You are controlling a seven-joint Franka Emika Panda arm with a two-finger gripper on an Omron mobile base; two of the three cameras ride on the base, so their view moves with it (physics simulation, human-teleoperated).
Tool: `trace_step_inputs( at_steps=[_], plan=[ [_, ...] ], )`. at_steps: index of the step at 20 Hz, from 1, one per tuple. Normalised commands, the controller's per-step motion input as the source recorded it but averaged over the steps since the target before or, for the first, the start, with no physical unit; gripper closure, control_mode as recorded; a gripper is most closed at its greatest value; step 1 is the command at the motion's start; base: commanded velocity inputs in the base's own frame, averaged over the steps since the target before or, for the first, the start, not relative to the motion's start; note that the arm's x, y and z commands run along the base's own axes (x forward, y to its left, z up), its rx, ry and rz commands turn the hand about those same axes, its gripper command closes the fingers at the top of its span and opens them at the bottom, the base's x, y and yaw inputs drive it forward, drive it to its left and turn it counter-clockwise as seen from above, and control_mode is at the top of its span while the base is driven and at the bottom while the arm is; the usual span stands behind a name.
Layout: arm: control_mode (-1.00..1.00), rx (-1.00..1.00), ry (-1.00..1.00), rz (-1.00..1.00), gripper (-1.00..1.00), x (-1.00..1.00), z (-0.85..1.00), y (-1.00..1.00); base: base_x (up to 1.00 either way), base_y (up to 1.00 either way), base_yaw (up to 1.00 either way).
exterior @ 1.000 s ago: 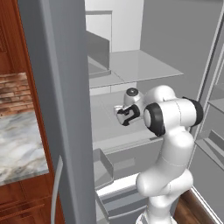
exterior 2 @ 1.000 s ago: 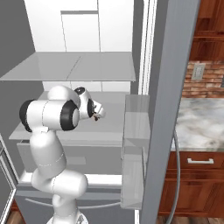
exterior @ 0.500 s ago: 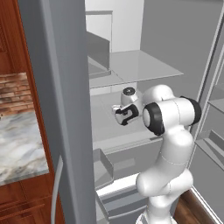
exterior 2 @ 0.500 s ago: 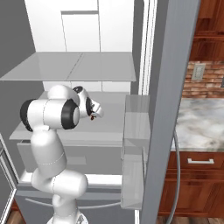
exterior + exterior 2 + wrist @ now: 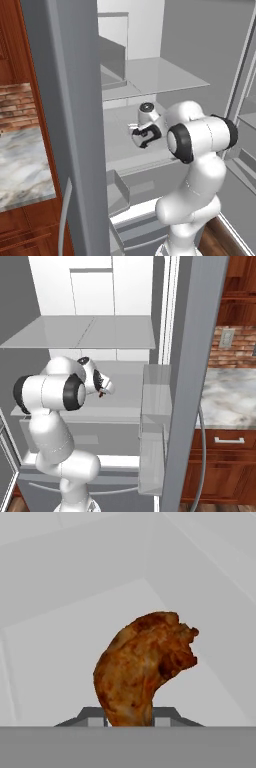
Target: Place one mushroom and one chicken drumstick in each tupperware on the nearby counter, to pack two identical lunches.
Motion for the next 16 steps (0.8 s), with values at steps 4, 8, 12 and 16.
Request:
trace_step_inputs(
  at_steps=[4, 8, 12, 16],
  plan=[
    [-1.0, 0.0, -0.14, 0.0, 1.0, -1.0, -0.01, -0.02, 0.0, 0.0, 0.0],
    [-1.0, 0.0, -0.15, 0.0, 1.0, -1.0, 0.41, -0.19, 0.0, 0.0, 0.0],
    [-1.0, 0.0, -0.06, 0.0, 1.0, -0.95, 0.92, -0.32, 0.0, 0.0, 0.0],
    [-1.0, 0.0, 0.02, 0.0, 1.0, -0.79, 1.0, -0.36, 0.0, 0.0, 0.0]
  ],
)
